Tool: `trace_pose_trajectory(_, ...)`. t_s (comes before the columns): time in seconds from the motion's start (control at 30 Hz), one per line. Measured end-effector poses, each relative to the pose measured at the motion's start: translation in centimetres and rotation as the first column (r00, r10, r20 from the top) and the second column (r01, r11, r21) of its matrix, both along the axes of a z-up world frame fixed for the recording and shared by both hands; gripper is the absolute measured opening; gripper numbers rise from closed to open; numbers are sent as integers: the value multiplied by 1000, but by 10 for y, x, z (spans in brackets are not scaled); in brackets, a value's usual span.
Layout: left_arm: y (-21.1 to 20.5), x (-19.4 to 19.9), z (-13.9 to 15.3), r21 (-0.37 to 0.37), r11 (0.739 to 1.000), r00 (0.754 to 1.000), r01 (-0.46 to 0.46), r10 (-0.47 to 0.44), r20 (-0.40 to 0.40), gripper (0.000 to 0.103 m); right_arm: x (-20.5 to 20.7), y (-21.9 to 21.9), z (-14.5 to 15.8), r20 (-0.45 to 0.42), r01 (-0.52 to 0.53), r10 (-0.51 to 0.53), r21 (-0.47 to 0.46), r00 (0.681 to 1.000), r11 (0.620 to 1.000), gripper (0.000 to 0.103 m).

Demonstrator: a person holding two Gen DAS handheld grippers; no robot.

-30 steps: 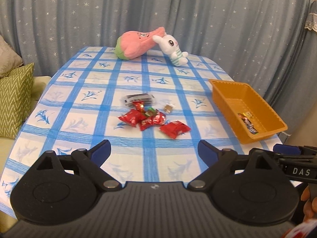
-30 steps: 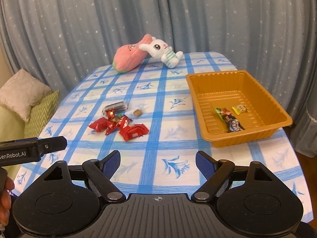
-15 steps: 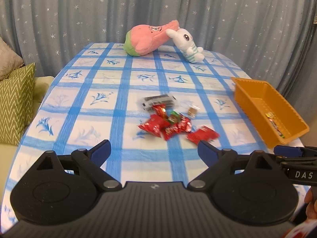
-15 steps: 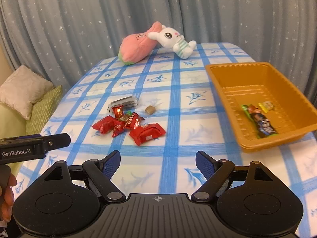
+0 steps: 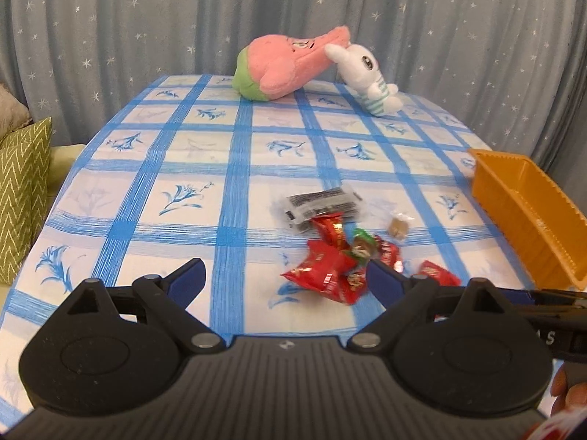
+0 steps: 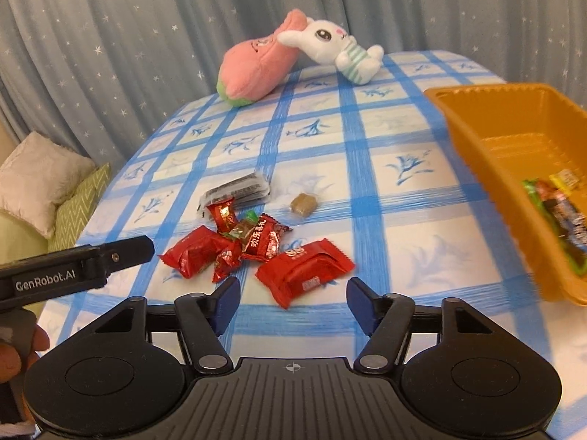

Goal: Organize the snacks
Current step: 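Grasp a red-wrapped candy with the right gripper while the left grasps another, then carry both red-wrapped candies toward the orange tray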

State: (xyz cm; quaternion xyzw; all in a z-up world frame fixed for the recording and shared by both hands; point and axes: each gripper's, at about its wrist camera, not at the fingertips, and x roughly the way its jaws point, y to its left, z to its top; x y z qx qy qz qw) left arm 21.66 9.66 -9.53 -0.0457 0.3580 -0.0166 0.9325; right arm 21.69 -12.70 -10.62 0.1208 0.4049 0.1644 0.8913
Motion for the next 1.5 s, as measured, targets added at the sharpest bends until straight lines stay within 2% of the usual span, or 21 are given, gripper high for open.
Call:
trace_pose_trajectory(0.2,12,9,-13,-33,999,1000,-20,20,-13,93,23,12,-14,-2,30,-30,17,1000,999,62)
trace_pose_trajectory(0.37,17,12,-19,-42,999,1000,-19,18,-24,93,37,26,-21,6,31,-31,-58,999,998,61)
trace_pose_trajectory(0.43,18,13,-21,-43,999,1000,-13,12,-28,93,37,32,-24,12,14,-13,-104,1000,994,54)
trace_pose_trajectory(0.5,17,15,-23,-46,999,999,-2,0,-32,93,34,35,-26,34,3,2,-155,999,988,39)
trace_pose_trajectory(0.6,11,17,-23,-48,998,999,36,-38,-27,90,31,32,-27,51,-16,25,-174,998,985,31)
trace_pose_trajectory(0.77,-6,26,-25,10,992,992,124,-123,-26,74,23,20,-24,59,-20,31,-175,998,984,29)
trace_pose_trajectory(1.0,-24,45,-31,91,975,979,204,-201,-38,60,13,4,-25,58,-9,20,-174,998,985,29)
trace_pose_trajectory(1.07,-27,48,-33,98,969,974,224,-221,-44,48,12,4,-25,58,-11,21,-172,998,985,29)
trace_pose_trajectory(1.2,-30,51,-36,97,964,968,247,-241,-64,38,13,2,-24,55,-12,21,-165,998,986,29)
trace_pose_trajectory(1.27,-31,50,-36,94,964,967,250,-245,-69,27,12,2,-24,56,-14,24,-165,998,986,29)
trace_pose_trajectory(1.5,-29,37,-30,95,977,980,192,-185,-79,24,10,1,-22,53,-13,22,-166,998,986,28)
